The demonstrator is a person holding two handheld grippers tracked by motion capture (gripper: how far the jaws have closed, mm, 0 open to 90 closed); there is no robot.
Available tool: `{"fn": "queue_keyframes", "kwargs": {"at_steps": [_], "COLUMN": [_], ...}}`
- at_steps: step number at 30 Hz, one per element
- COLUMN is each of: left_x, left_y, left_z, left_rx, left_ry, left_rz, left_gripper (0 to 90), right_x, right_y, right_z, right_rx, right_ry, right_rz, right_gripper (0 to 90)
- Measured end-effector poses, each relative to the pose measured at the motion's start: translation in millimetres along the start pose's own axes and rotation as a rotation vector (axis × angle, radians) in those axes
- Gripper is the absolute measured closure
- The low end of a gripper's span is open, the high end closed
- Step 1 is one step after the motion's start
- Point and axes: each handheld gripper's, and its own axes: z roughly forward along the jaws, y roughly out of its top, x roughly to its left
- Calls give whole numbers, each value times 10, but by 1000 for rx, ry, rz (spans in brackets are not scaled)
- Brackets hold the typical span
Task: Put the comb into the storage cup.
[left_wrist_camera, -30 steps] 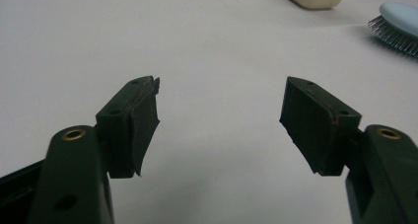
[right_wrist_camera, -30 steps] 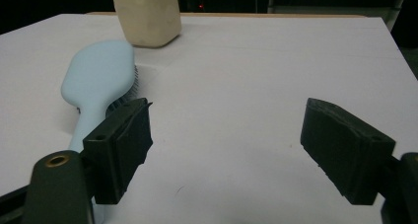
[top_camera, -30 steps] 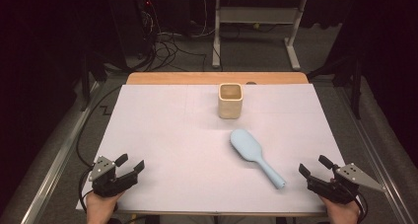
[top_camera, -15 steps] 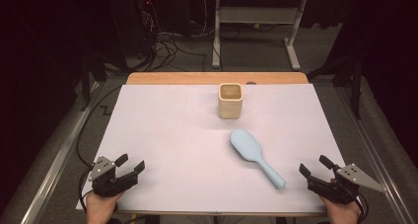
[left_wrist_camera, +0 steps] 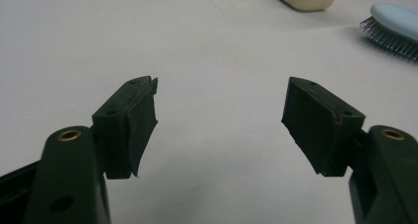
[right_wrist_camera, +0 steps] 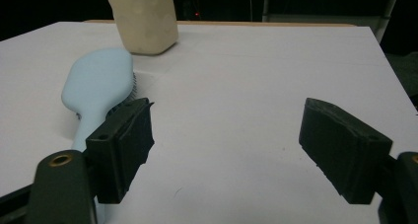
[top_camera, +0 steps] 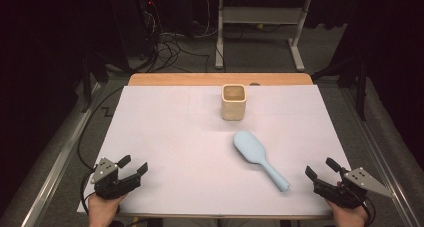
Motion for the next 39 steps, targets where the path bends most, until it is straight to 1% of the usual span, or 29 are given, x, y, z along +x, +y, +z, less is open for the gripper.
{"fn": "queue_keyframes", "kwargs": {"at_steps": [5,16,19,21,24,27,39], "left_x": [1,-7,-4,-8,-12,-11,-19], "left_y": [2,2,3,4,4,4,5], "left_z": [-2,-2,-4,-4,-2,-2,-9], "left_rx": [-2,-1,-3,-2,-1,-2,-5], "left_ry": [0,2,2,1,2,4,2], "left_rz": [4,9,7,10,14,14,17], "left_gripper": [296,298,298,298,298,298,299], "right_x": [6,1,-5,-3,4,3,37], "right_y": [2,13,14,13,13,20,33], "right_z": [-9,-16,-19,-15,-14,-24,-30], "right_rx": [-4,-10,-11,-11,-12,-12,-31], "right_ry": [-3,7,1,4,10,7,29], "right_rz": [-2,-3,-4,1,-5,9,10], "right_gripper": [213,216,216,216,216,217,218]}}
